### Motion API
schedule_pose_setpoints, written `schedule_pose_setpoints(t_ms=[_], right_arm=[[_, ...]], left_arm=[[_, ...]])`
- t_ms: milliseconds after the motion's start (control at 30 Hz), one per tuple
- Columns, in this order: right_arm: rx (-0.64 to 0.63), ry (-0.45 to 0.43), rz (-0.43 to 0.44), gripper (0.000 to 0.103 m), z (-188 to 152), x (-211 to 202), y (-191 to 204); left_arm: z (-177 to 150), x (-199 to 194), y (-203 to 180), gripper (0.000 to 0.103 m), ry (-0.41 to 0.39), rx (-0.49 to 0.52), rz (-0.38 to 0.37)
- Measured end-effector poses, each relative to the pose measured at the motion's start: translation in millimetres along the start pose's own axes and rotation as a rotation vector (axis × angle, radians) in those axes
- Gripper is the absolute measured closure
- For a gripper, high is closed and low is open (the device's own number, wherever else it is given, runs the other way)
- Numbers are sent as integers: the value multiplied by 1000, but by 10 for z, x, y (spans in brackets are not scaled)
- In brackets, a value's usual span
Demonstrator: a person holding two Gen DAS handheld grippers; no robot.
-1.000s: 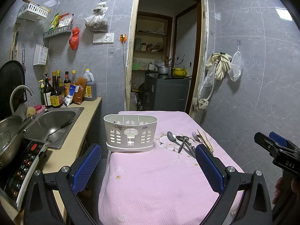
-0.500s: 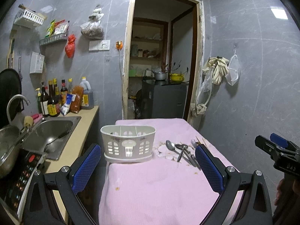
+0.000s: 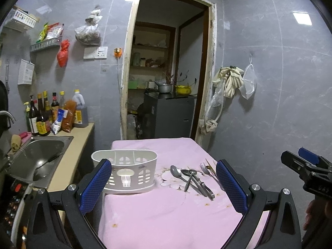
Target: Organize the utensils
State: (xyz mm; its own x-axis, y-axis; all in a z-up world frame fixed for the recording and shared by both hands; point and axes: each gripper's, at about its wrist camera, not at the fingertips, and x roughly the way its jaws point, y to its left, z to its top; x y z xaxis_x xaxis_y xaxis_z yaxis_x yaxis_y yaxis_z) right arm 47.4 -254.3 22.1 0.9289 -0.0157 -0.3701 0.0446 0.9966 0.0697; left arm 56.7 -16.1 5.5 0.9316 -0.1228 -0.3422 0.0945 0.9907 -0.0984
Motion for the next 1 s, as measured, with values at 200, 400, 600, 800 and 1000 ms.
schedule_pose_setpoints(t_ms=[200, 400, 600, 800, 1000], right_arm=[[7, 10, -4, 1, 49, 247, -196], [-14, 21, 19, 1, 174, 668, -450], [-48, 74, 48, 1, 272, 1232, -789], [-57, 131, 101, 1, 258, 1772, -1033], [-48, 181, 157, 1, 145, 2406, -1163]], left_arm=[[9, 260, -171, 2, 25, 9, -10], [76, 623, -405, 2, 27, 2, 25], [95, 1094, -656, 2, 53, -16, 59], [24, 1564, -845, 2, 100, -44, 75], [-103, 2047, -935, 2, 147, -46, 105]])
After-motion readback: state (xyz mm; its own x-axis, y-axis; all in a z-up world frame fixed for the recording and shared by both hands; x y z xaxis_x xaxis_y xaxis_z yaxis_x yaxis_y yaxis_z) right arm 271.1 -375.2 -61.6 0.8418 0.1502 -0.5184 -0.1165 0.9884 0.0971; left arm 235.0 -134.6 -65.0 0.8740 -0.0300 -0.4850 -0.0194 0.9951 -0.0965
